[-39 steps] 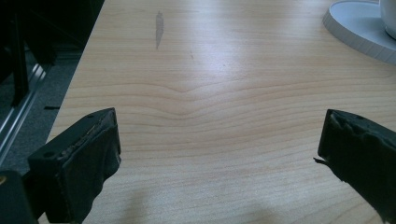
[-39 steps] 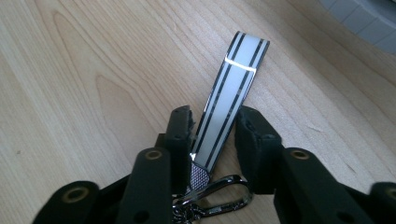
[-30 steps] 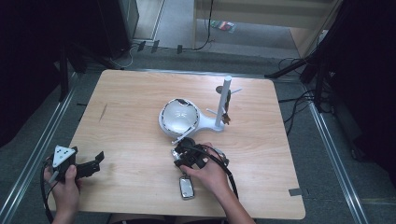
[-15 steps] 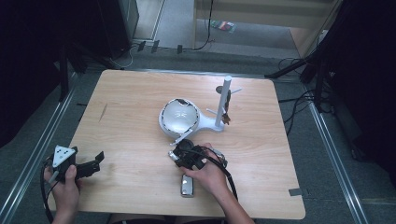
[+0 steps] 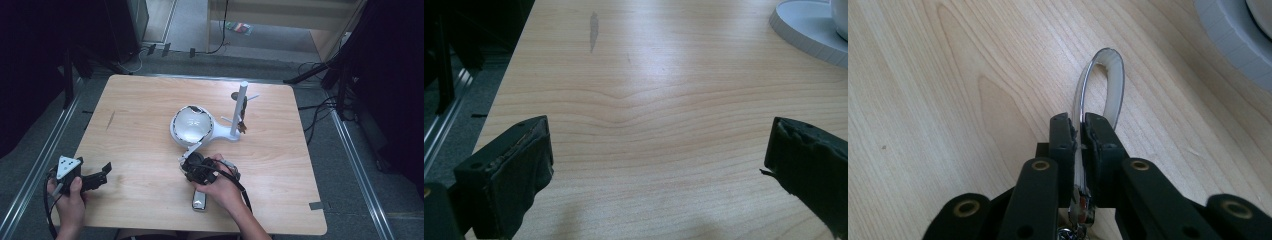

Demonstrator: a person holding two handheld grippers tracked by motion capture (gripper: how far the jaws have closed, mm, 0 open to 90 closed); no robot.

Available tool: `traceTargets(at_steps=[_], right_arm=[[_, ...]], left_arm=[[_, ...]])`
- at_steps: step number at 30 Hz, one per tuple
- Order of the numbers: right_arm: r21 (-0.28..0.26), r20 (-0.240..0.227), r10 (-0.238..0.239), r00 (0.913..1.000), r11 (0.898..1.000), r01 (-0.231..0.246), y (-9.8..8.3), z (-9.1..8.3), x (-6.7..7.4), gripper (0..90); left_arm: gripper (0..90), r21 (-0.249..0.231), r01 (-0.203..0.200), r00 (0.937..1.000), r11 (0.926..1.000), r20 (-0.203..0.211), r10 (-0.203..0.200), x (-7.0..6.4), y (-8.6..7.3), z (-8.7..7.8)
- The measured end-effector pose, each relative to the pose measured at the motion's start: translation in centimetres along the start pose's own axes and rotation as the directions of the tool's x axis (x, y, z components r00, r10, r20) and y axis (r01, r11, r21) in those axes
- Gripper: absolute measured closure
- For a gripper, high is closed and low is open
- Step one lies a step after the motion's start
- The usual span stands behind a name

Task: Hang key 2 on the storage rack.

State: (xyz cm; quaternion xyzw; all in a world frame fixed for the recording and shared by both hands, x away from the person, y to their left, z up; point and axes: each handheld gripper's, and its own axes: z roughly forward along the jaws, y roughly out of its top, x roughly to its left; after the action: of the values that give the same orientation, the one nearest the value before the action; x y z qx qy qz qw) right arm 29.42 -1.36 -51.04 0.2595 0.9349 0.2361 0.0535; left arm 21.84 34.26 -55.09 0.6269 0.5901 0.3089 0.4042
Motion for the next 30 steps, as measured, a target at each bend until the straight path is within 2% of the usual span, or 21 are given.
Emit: traceTargets(at_steps=[4, 8, 12, 15, 19, 22, 24, 25, 27, 29, 30], right_arm=[[0.004, 0.012, -0.032, 0.9994, 0.999, 0.032, 0.1, 0.4, 0.5, 80.7], [0.008, 0.043, -0.049, 0.9978, 0.999, 0.049, 0.1, 0.7, 0.6, 88.6], [0.013, 0.041, -0.049, 0.9980, 0.999, 0.048, 0.0, 0.8, 0.7, 89.8], [0.008, 0.057, -0.038, 0.9976, 0.999, 0.038, -0.1, 0.8, 0.8, 90.0], [-0.009, 0.058, -0.009, 0.9983, 1.000, 0.009, -0.4, 0.3, 0.3, 90.0], [-0.046, 0.067, 0.045, 0.9968, 0.998, -0.042, -0.7, -0.5, -0.3, 90.0], [-0.056, 0.074, 0.052, 0.9959, 0.997, -0.048, -0.8, -0.8, -0.5, 90.0], [-0.069, 0.086, 0.093, 0.9920, 0.994, -0.087, -1.1, -1.4, -1.1, 90.0], [-0.076, 0.092, 0.099, 0.9909, 0.993, -0.092, -1.2, -1.5, -1.3, 90.0], [-0.098, 0.125, 0.160, 0.9792, 0.984, -0.149, -1.7, -2.2, -2.0, 90.0], [-0.098, 0.125, 0.160, 0.9792, 0.984, -0.149, -1.7, -2.2, -2.0, 90.0]], left_arm=[[0.0, 0.001, -0.001, 1.0000, 1.0000, 0.000, 0.001, 0.0, 0.0, 0.0], [0.0, 0.001, 0.000, 1.0000, 1.0000, 0.001, 0.000, 0.0, 0.0, 0.0], [0.0, 0.000, 0.000, 1.0000, 1.0000, 0.001, 0.000, 0.0, 0.0, 0.0], [0.0, 0.001, 0.001, 1.0000, 1.0000, 0.002, -0.001, 0.0, 0.0, 0.0], [0.0, 0.004, 0.001, 1.0000, 1.0000, 0.003, -0.001, 0.1, 0.0, 0.0], [0.0, 0.012, 0.002, 1.0000, 0.9999, 0.004, -0.002, 0.1, 0.1, 0.1], [0.0, 0.015, 0.001, 1.0000, 0.9999, 0.004, -0.001, 0.1, 0.1, 0.1], [0.0, 0.016, 0.001, 1.0000, 0.9999, 0.004, -0.001, 0.1, 0.1, 0.2], [0.0, 0.018, -0.001, 1.0000, 0.9998, 0.003, 0.001, 0.0, 0.1, 0.2], [0.0, 0.022, 0.000, 1.0000, 0.9998, 0.001, 0.000, 0.0, 0.2, 0.3], [0.0, 0.022, 0.000, 1.0000, 0.9998, 0.001, 0.000, 0.0, 0.2, 0.3]])
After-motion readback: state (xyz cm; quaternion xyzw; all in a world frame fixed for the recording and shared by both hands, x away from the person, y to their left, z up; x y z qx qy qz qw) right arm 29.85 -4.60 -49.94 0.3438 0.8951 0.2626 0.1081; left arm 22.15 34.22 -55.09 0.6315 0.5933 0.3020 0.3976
